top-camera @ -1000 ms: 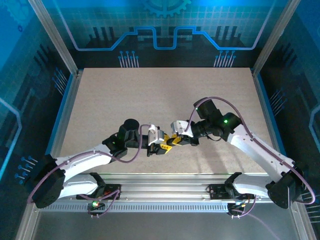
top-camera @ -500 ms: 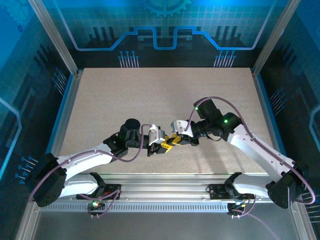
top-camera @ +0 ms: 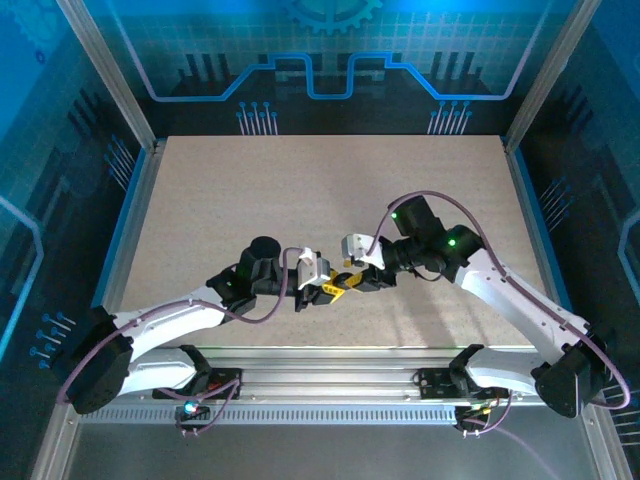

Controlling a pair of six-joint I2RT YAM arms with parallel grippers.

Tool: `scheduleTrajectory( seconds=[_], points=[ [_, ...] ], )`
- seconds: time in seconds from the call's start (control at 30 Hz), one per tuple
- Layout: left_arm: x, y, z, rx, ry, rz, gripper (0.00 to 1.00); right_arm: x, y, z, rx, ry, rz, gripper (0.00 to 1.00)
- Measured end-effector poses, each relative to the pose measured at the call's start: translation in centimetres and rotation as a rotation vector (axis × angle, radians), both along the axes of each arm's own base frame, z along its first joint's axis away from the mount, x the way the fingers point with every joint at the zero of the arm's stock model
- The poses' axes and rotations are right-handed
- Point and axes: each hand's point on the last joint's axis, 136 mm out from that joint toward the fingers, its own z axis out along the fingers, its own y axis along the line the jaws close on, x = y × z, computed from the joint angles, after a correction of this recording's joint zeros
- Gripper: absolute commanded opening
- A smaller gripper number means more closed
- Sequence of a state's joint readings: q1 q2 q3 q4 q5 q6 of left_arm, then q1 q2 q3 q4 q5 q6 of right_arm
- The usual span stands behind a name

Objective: Insert wireless bluetooth earbuds into charging case

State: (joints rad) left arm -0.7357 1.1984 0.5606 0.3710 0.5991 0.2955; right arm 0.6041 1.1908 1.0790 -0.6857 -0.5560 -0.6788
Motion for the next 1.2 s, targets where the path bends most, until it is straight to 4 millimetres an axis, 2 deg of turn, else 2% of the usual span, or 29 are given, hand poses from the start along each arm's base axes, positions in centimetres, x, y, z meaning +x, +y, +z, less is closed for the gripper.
scheduleTrajectory(
  seconds=[0.17,0.27,0.47,0.6,0.73,0.87,1.0,1.2],
  points=[
    [-0.7,-0.3,0.0,0.000,0.002,-0.026,0.13,2.7,-0.8,0.9,0.025,-0.045,-0.097,0.40],
    [-1.0,-0.4,0.1,-0.005,0.001,-0.040,0.13,3.6,-1.0,1.2,0.036,-0.056,-0.133,0.40],
    [-0.9,-0.5,0.4,-0.019,-0.012,-0.038,0.13,4.0,-1.5,1.4,0.056,-0.063,-0.172,0.41],
    [-0.3,-0.1,0.2,-0.048,-0.019,0.004,0.13,3.7,-2.4,2.2,0.085,-0.069,-0.212,0.47],
    [1.5,1.7,-1.1,-0.082,0.030,0.120,0.13,3.4,-2.7,2.7,0.120,-0.032,-0.268,0.47],
    [3.7,3.9,-1.8,-0.118,0.070,0.263,0.13,3.7,-2.7,2.1,0.129,0.085,-0.350,0.47],
    [4.9,5.8,-1.1,-0.163,0.068,0.370,0.12,3.8,-2.9,0.3,0.073,0.142,-0.384,0.47],
    [5.8,8.5,1.0,-0.232,0.020,0.494,0.13,3.8,-2.6,-1.4,-0.012,0.059,-0.274,0.46]
  ],
)
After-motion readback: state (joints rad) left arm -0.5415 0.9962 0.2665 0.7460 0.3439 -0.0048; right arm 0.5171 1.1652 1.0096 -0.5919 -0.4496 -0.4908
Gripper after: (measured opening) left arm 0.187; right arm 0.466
